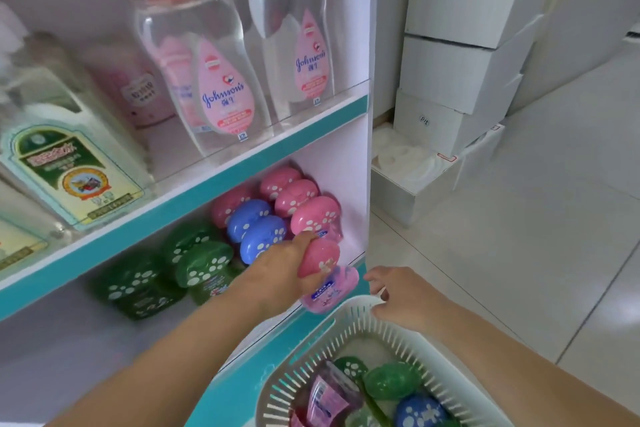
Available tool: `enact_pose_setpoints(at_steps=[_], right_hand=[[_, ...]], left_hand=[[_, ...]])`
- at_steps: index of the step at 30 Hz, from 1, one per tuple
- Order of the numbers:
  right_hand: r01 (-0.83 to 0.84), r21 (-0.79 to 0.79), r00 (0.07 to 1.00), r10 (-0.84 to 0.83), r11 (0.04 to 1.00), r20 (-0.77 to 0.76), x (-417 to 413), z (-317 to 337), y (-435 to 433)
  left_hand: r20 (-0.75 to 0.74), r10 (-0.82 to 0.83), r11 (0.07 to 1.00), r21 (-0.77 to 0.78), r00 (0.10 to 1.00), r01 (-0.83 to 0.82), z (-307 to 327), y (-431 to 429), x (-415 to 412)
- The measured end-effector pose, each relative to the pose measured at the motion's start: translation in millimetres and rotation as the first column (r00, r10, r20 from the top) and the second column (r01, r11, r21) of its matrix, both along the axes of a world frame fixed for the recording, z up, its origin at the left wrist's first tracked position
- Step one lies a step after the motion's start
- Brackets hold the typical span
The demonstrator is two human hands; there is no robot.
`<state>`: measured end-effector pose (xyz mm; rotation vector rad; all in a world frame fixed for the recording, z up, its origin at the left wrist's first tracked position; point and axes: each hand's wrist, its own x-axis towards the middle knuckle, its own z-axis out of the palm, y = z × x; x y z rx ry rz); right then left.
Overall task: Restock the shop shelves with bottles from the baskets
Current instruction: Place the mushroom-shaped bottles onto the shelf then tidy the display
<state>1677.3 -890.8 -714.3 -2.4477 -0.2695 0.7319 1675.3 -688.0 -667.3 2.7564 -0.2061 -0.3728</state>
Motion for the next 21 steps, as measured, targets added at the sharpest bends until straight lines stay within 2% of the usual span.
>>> enact_pose_setpoints(at_steps=[8,16,21], right_hand=[[0.094,0.041,0.996,-0.094,0.995,-0.002,6,-9,0],[0.102,0.028,0.995,-0.101,0.994,-0.011,8,-15,-8],[0.077,0.011,0.997,-0.077,0.997,-0.022,5,-19,-11]], left_hand=[[0.123,0.016,0.991,0.128,0.992,-0.032,8,-18,48],[0.020,-0.015,0.941,0.338,1.000,0.008,-32,-32,62],[0.093,-0.034,0.922,0.387,0.995,-0.005,-39,-33,59]])
